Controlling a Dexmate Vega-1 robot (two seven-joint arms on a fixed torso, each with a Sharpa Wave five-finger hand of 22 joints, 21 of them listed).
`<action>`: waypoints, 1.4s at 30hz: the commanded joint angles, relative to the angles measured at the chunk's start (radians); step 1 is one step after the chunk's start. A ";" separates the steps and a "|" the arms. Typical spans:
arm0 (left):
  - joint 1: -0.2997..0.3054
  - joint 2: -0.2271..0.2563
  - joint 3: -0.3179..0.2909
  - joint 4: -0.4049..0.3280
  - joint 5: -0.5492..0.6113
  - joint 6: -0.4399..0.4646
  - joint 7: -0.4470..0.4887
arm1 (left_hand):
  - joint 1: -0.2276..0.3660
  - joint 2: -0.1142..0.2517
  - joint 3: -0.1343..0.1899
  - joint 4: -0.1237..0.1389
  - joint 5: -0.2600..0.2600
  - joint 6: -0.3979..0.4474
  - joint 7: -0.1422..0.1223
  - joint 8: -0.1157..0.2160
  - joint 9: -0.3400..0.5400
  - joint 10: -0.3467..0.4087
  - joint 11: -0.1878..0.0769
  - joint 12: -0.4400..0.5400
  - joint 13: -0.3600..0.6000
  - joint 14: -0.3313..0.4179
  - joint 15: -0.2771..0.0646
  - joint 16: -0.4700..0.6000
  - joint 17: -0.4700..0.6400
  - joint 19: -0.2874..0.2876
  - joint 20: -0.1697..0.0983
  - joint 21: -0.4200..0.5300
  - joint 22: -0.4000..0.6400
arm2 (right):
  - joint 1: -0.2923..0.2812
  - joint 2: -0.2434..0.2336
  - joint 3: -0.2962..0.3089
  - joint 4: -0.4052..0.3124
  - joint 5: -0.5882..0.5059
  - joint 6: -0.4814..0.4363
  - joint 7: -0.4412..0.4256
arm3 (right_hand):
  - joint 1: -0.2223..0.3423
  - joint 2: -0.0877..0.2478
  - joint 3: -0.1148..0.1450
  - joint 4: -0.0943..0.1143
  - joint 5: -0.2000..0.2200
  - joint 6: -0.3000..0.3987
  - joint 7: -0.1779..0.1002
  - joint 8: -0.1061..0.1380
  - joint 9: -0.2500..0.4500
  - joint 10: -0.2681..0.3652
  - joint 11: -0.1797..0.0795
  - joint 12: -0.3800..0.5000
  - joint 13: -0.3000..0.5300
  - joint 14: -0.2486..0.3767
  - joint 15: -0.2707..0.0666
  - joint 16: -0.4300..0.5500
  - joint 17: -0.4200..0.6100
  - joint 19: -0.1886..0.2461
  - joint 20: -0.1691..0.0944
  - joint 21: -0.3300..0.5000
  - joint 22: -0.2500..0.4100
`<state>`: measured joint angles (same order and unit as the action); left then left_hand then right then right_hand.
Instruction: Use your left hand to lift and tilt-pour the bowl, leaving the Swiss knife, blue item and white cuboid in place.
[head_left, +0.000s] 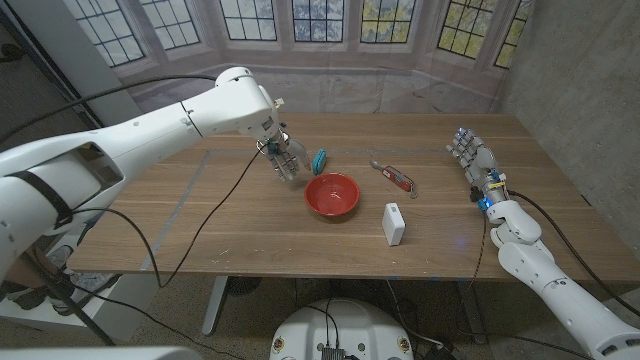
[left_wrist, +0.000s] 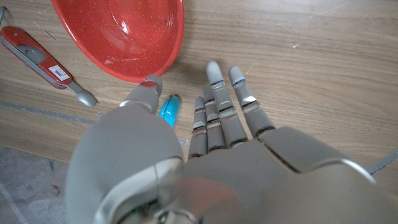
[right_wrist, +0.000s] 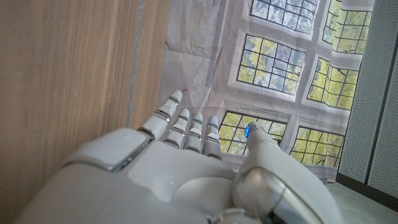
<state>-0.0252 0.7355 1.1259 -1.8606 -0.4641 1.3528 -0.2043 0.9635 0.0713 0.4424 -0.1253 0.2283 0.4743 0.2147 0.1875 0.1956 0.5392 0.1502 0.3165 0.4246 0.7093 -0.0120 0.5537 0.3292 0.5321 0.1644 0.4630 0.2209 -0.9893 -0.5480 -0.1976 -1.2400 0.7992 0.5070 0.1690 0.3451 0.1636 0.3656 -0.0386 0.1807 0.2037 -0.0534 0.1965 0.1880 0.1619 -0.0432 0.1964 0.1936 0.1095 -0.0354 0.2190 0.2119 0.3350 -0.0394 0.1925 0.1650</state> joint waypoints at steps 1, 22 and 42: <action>-0.041 0.004 0.041 0.019 0.009 -0.003 -0.055 | -0.015 -0.001 -0.002 0.005 -0.002 -0.011 0.000 -0.004 0.002 -0.011 0.004 -0.009 0.004 0.007 0.006 -0.007 0.000 -0.004 0.004 0.008 0.006 | 0.009 0.008 -0.001 0.019 0.002 0.007 0.007 | 0.010 0.004 0.002 -0.008 -0.001 0.005 -0.002 0.003 0.004 0.005 -0.002 0.002 0.004 0.008 -0.035 0.007 0.002 0.012 -0.043 0.004 0.005; -0.084 -0.045 0.115 0.099 0.039 -0.037 -0.139 | -0.047 -0.007 -0.013 0.010 -0.016 -0.048 0.001 -0.006 -0.002 -0.046 0.030 -0.043 -0.009 0.006 0.007 -0.015 -0.005 -0.008 0.008 0.012 0.005 | -0.024 0.007 0.012 0.001 0.006 0.022 -0.008 | 0.010 0.005 0.003 -0.010 -0.001 0.006 -0.004 0.003 0.004 0.006 -0.001 0.002 0.004 0.010 -0.033 0.008 0.003 0.014 -0.042 0.003 0.005; -0.141 -0.084 0.213 0.148 0.090 -0.071 -0.223 | -0.045 -0.005 -0.017 -0.001 -0.024 -0.064 0.002 -0.005 -0.003 -0.044 0.036 -0.053 -0.013 0.005 0.007 -0.005 0.004 -0.012 0.011 0.015 0.005 | -0.030 0.034 0.022 0.017 0.012 0.078 0.002 | 0.009 0.005 0.003 -0.012 -0.001 0.006 -0.005 0.002 0.004 0.006 -0.002 0.002 0.005 0.011 -0.033 0.009 0.003 0.015 -0.040 0.003 0.005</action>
<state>-0.1412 0.6743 1.2900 -1.7413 -0.3998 1.3007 -0.3858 0.9298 0.0722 0.4244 -0.1212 0.2069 0.4187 0.2159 0.1810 0.1906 0.4941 0.1840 0.2651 0.4078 0.7146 -0.0068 0.5439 0.3275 0.5212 0.1752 0.4716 0.2207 -1.0114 -0.5269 -0.1822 -1.2287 0.8069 0.5565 0.1665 0.3451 0.1636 0.3642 -0.0456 0.1807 0.2035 -0.0535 0.1965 0.1880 0.1618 -0.0432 0.1964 0.1936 0.1095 -0.0354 0.2190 0.2116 0.3442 -0.0412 0.1925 0.1649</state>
